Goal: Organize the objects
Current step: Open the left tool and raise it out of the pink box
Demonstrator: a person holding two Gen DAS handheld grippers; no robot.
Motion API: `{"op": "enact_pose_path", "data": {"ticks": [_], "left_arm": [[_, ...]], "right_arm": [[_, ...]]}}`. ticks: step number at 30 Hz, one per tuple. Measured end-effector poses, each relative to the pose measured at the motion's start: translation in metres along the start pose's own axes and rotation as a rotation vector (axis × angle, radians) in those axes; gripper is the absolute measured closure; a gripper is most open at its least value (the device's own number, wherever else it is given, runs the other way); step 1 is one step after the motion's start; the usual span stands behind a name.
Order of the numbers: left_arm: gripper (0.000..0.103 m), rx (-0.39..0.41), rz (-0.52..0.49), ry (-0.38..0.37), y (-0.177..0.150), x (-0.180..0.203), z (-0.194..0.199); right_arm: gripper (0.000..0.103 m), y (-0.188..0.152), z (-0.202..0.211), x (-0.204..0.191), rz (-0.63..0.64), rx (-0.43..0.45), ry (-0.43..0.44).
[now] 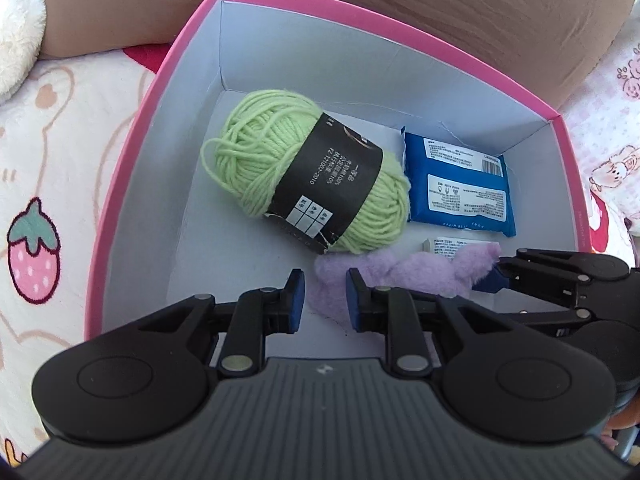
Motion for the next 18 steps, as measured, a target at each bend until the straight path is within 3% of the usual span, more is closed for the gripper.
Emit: {"op": "enact_pose_path", "data": {"ticks": [4, 11, 15, 18], "left_arm": [[0.082, -0.003, 0.025, 0.021, 0.002, -0.006, 0.003], [0.082, 0.031, 0.047, -0.018, 0.012, -0.006, 0.019], [0.082, 0.027, 0.053, -0.032, 0.011, -0.006, 0.013], [0.082, 0.034, 0.053, -0.03, 0.012, -0.005, 0.01]], "right_arm": [[0.059, 0.0, -0.004, -0.004, -0.025, -0.014, 0.026], [0.058, 0.0, -0.016, -0.011, -0.074, -0.051, 0.054], [0.047, 0.003, -0.007, -0.007, -0.016, -0.031, -0.032], [0.045, 0.005, 0.006, -0.006, 0.078, 0.013, -0.085]]}}
Point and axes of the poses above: each gripper's, at about its wrist camera, not at the fingertips, and z roughly against the way its jaws point, x to its right, y to its top, the point moved 10 cm from there along -z, roughly the way its jaws point, and after that the axes turned 13 degrees about x, right-handed, at the moved point
